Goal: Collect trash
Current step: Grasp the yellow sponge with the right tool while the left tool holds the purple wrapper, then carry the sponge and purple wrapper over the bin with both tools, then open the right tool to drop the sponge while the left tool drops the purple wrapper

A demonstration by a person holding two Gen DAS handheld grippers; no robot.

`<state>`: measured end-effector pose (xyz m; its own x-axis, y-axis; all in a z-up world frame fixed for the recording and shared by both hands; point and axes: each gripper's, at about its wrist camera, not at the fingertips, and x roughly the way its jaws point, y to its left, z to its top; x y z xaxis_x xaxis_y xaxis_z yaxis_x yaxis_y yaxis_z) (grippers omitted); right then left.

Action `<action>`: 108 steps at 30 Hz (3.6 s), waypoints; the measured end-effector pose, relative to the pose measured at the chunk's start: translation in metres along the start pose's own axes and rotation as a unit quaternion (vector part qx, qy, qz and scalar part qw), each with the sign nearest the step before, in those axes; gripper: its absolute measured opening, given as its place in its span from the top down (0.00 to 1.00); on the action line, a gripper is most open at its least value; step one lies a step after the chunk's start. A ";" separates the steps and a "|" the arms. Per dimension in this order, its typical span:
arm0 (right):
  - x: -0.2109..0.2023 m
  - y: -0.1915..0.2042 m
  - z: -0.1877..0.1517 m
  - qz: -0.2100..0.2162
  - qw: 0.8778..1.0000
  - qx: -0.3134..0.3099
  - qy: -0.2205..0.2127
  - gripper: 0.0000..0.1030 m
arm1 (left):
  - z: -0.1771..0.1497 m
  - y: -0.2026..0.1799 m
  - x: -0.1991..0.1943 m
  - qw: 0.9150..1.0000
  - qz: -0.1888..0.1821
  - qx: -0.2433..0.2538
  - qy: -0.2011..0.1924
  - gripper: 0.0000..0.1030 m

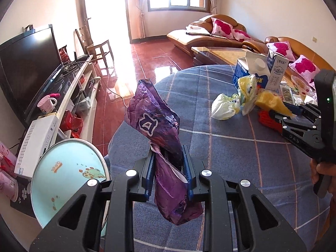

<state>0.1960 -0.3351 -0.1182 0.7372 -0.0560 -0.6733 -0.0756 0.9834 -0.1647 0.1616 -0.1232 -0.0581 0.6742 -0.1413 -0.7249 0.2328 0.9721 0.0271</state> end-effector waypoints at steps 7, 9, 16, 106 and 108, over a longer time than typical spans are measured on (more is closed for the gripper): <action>-0.036 0.008 -0.005 -0.006 0.999 0.022 -0.029 0.67 | -0.002 0.000 -0.008 1.000 -0.008 0.002 -0.008 0.77; -0.049 0.012 -0.008 -0.004 0.999 0.033 -0.034 0.68 | -0.003 0.000 -0.013 1.000 -0.010 0.003 -0.013 0.77; -0.082 0.029 -0.027 0.013 0.998 0.058 -0.028 0.67 | -0.016 0.003 -0.027 1.000 -0.018 0.008 -0.016 0.77; -0.039 0.325 0.046 0.218 0.974 -0.063 0.009 0.60 | -0.101 0.215 -0.026 0.990 0.101 -0.091 0.048 0.76; -0.037 0.324 0.047 0.217 0.974 -0.060 0.008 0.59 | -0.102 0.217 -0.025 0.989 0.102 -0.092 0.050 0.76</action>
<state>0.1761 -0.0063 -0.1131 0.6073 0.3569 -0.7098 -0.4569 0.8878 0.0554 0.1240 0.1099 -0.1042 0.6197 0.0717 -0.7816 -0.0390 0.9974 0.0606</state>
